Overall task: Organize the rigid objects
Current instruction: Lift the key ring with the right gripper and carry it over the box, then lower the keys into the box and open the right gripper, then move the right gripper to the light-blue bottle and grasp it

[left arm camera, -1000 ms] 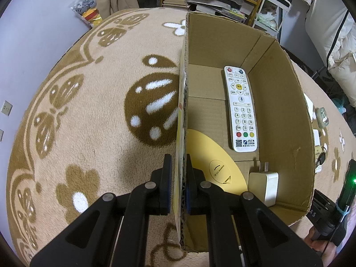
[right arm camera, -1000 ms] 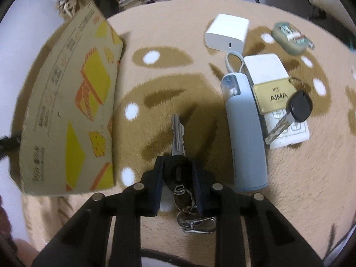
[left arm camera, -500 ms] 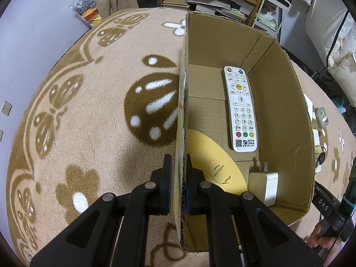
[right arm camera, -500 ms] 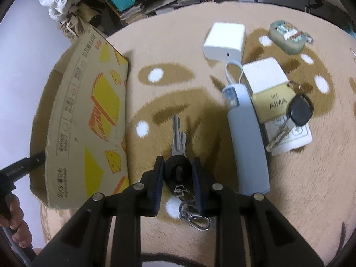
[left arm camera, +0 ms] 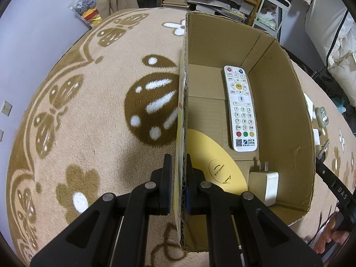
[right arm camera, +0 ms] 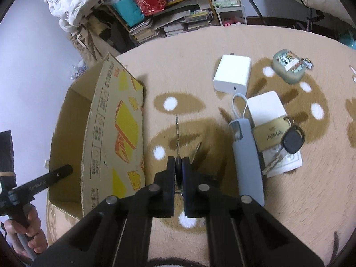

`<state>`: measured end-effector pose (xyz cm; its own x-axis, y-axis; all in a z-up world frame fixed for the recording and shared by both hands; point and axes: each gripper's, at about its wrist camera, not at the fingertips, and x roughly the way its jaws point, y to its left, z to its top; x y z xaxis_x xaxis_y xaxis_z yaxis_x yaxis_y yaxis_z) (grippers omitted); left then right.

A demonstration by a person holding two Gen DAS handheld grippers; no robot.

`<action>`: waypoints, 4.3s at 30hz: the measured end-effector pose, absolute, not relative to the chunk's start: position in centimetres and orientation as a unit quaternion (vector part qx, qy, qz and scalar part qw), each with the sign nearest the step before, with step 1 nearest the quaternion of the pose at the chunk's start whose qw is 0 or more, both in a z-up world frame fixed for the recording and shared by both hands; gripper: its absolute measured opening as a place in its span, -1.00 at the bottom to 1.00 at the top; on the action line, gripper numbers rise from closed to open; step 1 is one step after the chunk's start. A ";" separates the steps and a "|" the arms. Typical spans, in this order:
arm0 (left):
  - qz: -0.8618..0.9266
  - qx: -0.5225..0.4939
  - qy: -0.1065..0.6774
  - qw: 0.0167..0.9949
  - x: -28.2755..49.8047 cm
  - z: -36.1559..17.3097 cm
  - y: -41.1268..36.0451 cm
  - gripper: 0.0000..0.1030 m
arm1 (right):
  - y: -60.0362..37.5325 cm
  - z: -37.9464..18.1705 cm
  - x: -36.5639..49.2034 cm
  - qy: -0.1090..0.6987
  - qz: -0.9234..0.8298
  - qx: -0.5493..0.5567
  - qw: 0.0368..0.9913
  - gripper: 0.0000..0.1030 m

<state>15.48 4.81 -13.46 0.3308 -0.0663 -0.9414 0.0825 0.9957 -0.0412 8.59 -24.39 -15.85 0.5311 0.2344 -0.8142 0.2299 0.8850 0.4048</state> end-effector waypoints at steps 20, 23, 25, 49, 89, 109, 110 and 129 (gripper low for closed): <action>-0.047 0.004 0.577 0.815 15.4 -13.4 4.8 -0.82 | -24.3 -15.7 8.9 0.468 -0.008 0.250 0.847 -0.86; -0.047 0.003 0.578 0.815 15.4 -13.4 4.8 -0.82 | -24.2 -14.8 9.0 0.461 -0.008 0.246 0.852 -0.86; -0.047 0.003 0.578 0.815 15.4 -13.4 4.8 -0.82 | -24.2 -13.9 8.9 0.454 -0.008 0.242 0.858 -0.86; -0.048 0.006 0.576 0.816 15.4 -13.3 4.6 -0.83 | -15.1 -0.9 12.8 0.348 0.108 0.151 0.919 -0.86; -0.049 0.008 0.577 0.815 15.2 -13.1 4.6 -0.81 | -20.9 -6.2 11.2 0.427 -0.039 0.119 0.896 1.00; -0.049 0.007 0.577 0.815 15.2 -13.1 4.6 -0.81 | -23.5 -16.1 9.8 0.516 -0.109 0.131 0.840 1.00; -0.049 0.007 0.577 0.815 15.2 -13.1 4.7 -0.81 | -23.5 -16.6 9.8 0.520 -0.112 0.133 0.836 1.00; -0.049 0.005 0.577 0.815 15.1 -13.3 4.8 -0.80 | -22.8 -20.5 9.1 0.560 -0.114 0.168 0.803 0.88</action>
<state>15.06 4.83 -13.28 0.3284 -0.0748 -0.9416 0.0859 0.9951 -0.0490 9.14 -22.79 -20.46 0.3473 0.0043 -0.9377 0.3711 0.9177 0.1417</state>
